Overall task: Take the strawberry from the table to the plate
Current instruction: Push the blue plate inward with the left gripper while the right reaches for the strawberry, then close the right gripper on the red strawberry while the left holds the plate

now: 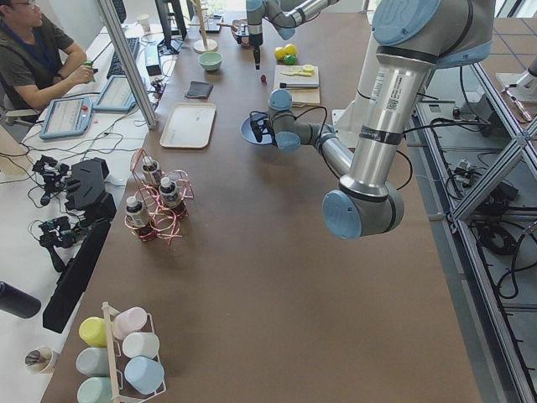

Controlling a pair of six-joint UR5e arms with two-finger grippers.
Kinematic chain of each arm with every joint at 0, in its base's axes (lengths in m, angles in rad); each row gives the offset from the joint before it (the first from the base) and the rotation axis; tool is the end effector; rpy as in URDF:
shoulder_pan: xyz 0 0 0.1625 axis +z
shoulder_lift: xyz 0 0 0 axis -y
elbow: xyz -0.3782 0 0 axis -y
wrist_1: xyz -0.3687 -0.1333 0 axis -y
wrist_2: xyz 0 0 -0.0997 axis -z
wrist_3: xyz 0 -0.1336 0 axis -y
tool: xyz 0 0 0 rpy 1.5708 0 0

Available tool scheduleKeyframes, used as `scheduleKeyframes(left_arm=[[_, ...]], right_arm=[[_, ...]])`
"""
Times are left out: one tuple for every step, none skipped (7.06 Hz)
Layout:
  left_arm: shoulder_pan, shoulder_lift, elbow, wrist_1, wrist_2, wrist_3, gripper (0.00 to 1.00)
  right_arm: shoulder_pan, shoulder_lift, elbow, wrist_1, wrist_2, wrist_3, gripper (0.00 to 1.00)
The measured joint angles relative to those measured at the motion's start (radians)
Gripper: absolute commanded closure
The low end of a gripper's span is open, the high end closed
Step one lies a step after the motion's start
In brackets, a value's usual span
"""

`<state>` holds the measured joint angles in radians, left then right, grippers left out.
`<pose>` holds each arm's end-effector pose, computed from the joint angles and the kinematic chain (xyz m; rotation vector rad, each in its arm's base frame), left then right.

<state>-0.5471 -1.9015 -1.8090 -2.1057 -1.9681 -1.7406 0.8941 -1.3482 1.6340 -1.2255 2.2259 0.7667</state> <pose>0.4600 -0.3757 0.2880 -0.1463 1.1430 -0.4176 -0.3229 -0.4849 0.4541 0.0383 -0.8757 -0.1225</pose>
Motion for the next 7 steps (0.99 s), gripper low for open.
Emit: scheduleKeyframes(left_arm=[[0.019, -0.007, 0.003, 0.003, 0.020, -0.008, 1.00], [0.028, -0.011, 0.005, 0.004, 0.028, -0.012, 1.00], [0.034, -0.016, 0.008, 0.004, 0.032, -0.013, 1.00], [0.038, -0.019, 0.010, 0.004, 0.033, -0.014, 1.00], [0.040, -0.021, 0.011, 0.004, 0.034, -0.015, 1.00], [0.045, -0.022, 0.014, 0.004, 0.040, -0.017, 1.00], [0.056, -0.027, 0.019, 0.003, 0.051, -0.021, 1.00]], right_arm=[[-0.028, 0.006, -0.002, 0.002, -0.019, 0.012, 0.05], [-0.053, 0.008, -0.005, 0.003, -0.041, 0.018, 0.06], [-0.074, 0.012, -0.011, 0.003, -0.061, 0.021, 0.12], [-0.088, 0.017, -0.020, 0.003, -0.072, 0.023, 0.46], [-0.094, 0.021, -0.024, 0.003, -0.076, 0.024, 0.96], [-0.095, 0.022, -0.024, 0.003, -0.076, 0.024, 1.00], [-0.096, 0.023, -0.023, 0.004, -0.075, 0.024, 1.00]])
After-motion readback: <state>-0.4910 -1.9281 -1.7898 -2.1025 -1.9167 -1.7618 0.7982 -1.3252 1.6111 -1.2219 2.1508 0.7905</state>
